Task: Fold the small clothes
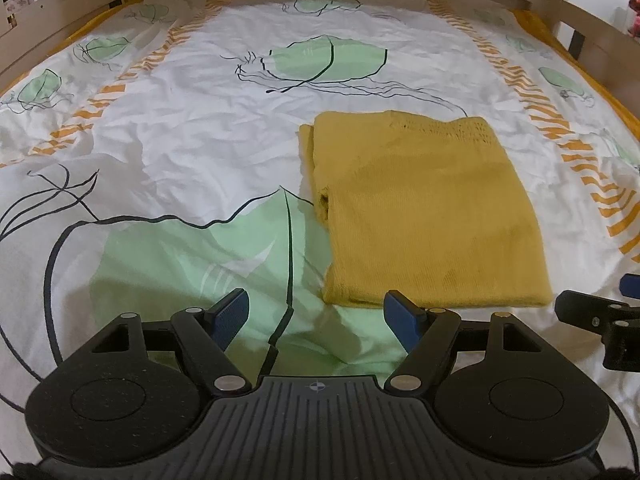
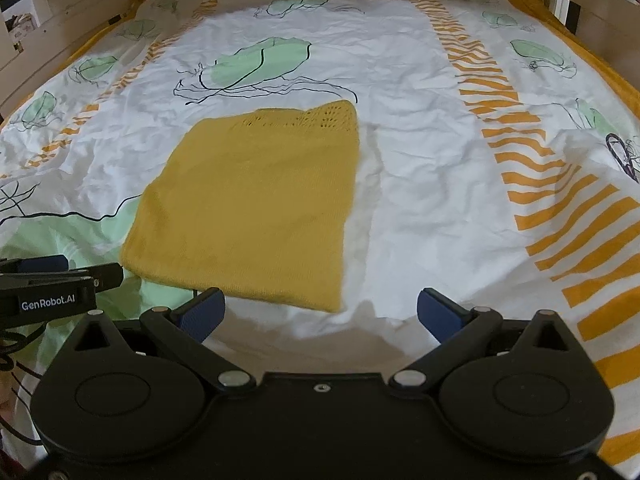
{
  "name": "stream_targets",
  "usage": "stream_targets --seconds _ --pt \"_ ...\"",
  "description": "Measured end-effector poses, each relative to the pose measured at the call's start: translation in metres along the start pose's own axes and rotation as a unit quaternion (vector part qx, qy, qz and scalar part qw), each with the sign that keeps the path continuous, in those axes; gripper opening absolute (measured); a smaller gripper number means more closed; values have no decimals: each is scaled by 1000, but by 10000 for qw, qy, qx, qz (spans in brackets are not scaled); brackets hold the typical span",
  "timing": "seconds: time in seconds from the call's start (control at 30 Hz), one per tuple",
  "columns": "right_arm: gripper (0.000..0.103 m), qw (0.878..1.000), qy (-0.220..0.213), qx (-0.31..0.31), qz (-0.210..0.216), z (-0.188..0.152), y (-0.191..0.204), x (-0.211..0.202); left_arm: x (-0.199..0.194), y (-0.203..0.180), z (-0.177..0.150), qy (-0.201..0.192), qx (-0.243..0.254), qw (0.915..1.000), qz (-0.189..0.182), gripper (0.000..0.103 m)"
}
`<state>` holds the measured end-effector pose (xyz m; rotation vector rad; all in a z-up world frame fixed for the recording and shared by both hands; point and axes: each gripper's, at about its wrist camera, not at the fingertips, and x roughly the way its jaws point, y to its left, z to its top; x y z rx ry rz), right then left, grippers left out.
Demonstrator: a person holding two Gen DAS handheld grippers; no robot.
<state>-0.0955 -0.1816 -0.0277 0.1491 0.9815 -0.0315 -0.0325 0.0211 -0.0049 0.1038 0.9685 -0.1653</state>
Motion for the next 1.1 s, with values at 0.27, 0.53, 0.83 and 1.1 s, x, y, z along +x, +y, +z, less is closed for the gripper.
stream_targets --seconds 0.27,0.53,0.83,1.1 --pt "102 10000 49 35 45 1 -1 2 0 -2 1 5 23 10000 -45 73" --pt "102 10000 52 51 66 2 0 3 0 -4 1 24 33 10000 -65 73" --pt "102 9998 94 116 90 2 -1 5 -1 -5 2 16 26 10000 -95 73" --pt "102 9997 138 143 104 2 -2 6 -1 -6 2 31 10 10000 -77 73"
